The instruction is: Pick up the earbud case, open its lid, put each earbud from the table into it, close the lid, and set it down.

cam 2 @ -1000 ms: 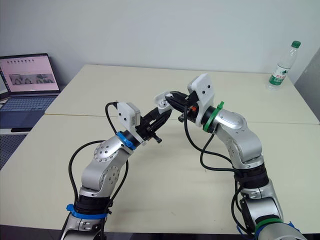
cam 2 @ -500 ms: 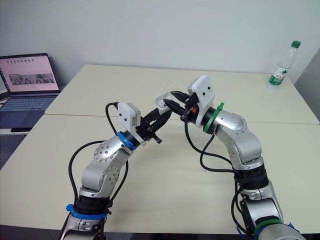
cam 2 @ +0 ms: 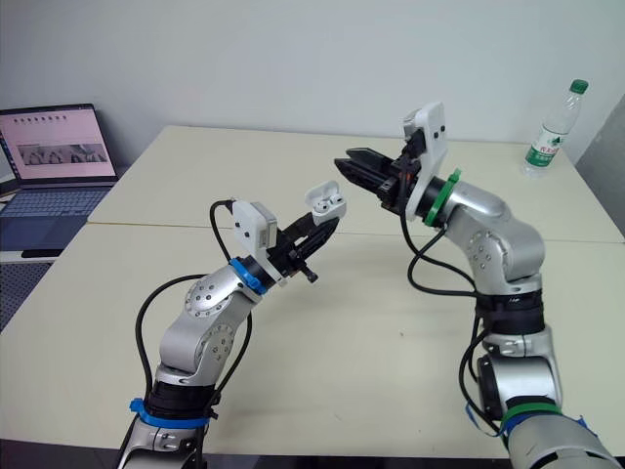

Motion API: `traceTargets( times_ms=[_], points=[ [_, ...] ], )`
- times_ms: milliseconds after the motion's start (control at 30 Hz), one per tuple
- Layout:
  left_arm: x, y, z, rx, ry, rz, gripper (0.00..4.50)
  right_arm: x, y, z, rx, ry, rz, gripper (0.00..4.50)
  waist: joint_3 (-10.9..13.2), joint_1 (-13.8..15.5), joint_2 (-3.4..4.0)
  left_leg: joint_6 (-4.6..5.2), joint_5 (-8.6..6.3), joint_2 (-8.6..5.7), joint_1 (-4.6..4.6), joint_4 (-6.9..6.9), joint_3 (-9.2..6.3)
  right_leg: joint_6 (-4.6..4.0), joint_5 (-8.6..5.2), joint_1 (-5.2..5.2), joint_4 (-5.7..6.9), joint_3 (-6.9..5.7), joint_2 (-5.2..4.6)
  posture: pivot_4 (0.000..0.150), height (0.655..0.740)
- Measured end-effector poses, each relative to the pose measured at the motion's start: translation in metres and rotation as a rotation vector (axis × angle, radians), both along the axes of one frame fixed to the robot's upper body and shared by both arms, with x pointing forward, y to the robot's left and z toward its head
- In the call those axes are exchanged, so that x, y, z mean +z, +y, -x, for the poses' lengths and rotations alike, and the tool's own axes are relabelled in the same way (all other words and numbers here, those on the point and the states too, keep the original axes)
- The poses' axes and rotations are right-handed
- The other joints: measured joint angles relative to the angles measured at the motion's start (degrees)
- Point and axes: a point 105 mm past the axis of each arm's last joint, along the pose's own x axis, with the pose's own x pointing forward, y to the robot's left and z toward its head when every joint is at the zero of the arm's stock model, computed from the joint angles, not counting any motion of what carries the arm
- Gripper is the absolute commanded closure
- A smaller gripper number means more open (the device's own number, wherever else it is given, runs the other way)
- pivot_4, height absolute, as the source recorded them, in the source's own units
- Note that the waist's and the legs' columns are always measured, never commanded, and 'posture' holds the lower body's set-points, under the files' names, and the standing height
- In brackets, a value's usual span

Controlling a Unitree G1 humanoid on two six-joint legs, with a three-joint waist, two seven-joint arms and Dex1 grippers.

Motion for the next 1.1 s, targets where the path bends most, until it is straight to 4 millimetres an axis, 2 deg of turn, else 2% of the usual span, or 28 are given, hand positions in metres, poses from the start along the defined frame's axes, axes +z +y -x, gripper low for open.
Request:
traceTargets(
  times_ms=[33, 67, 200, 300, 467, 767, 967, 1100],
  points=[
    [-0.001, -0.001, 0.001, -0.008, 0.004, -0.005, 3.73, -0.001, -0.004, -0.002, -0.002, 0.007, 0.012, 4.37, 0.0, -0.01, 0.0, 0.0, 0.0, 0.0, 0.0, -0.02, 0.0, 0.0, 0.0, 0.0, -0.02, 0.01, 0.0, 0.15, 0.74],
    [-0.002, -0.001, 0.001, -0.021, 0.006, -0.017, 3.73, -0.004, -0.006, -0.006, 0.001, 0.02, 0.04, 4.44, 0.0, -0.1, 0.0, 0.01, 0.0, 0.01, 0.01, -0.02, 0.02, 0.0, 0.0, -0.01, -0.01, 0.02, 0.01, 0.15, 0.74],
    [-0.006, -0.005, 0.007, -0.078, 0.005, -0.065, 3.73, -0.02, -0.009, -0.021, -0.017, 0.064, 0.149, 4.44, 0.01, -0.3, 0.0, 0.01, 0.0, 0.04, 0.01, -0.06, 0.11, -0.01, 0.0, -0.09, 0.01, 0.05, 0.04, 0.15, 0.74],
    [-0.009, -0.012, 0.013, -0.131, 0.01, -0.092, 3.73, -0.025, 0.002, -0.025, 0.028, 0.076, 0.206, 4.44, 0.01, -0.35, 0.0, 0.01, 0.0, 0.06, -0.01, -0.13, 0.2, -0.01, 0.0, -0.19, 0.02, 0.07, 0.06, 0.15, 0.74],
    [-0.01, -0.016, 0.017, -0.16, 0.008, -0.103, 3.73, -0.028, 0.023, -0.013, 0.17, 0.069, 0.272, 4.44, 0.02, -0.24, 0.0, 0.01, 0.0, 0.05, -0.03, -0.26, 0.16, -0.01, 0.0, -0.19, -0.1, 0.08, 0.02, 0.15, 0.74],
    [-0.014, -0.011, 0.013, -0.126, 0.033, -0.11, 3.73, -0.027, 0.008, 0.023, 0.36, -0.012, 0.455, 4.44, 0.03, -0.12, -0.01, 0.01, 0.0, 0.04, -0.08, -0.31, 0.06, -0.01, 0.0, -0.19, -0.21, 0.03, -0.07, 0.15, 0.74],
    [-0.015, -0.001, 0.007, -0.065, 0.066, -0.083, 3.73, -0.047, 0.009, 0.029, 0.333, -0.05, 0.488, 4.44, 0.04, -0.25, -0.03, 0.0, 0.0, 0.06, -0.04, -0.31, 0.1, -0.01, 0.0, -0.19, -0.15, 0.05, -0.06, 0.15, 0.74],
    [-0.014, 0.003, 0.006, -0.06, 0.094, -0.073, 3.73, -0.059, 0.013, 0.029, 0.283, -0.043, 0.412, 4.44, 0.05, -0.19, -0.05, 0.0, 0.0, 0.03, -0.04, -0.29, 0.1, -0.01, 0.0, -0.19, -0.11, 0.06, -0.06, 0.15, 0.74]
  ],
)
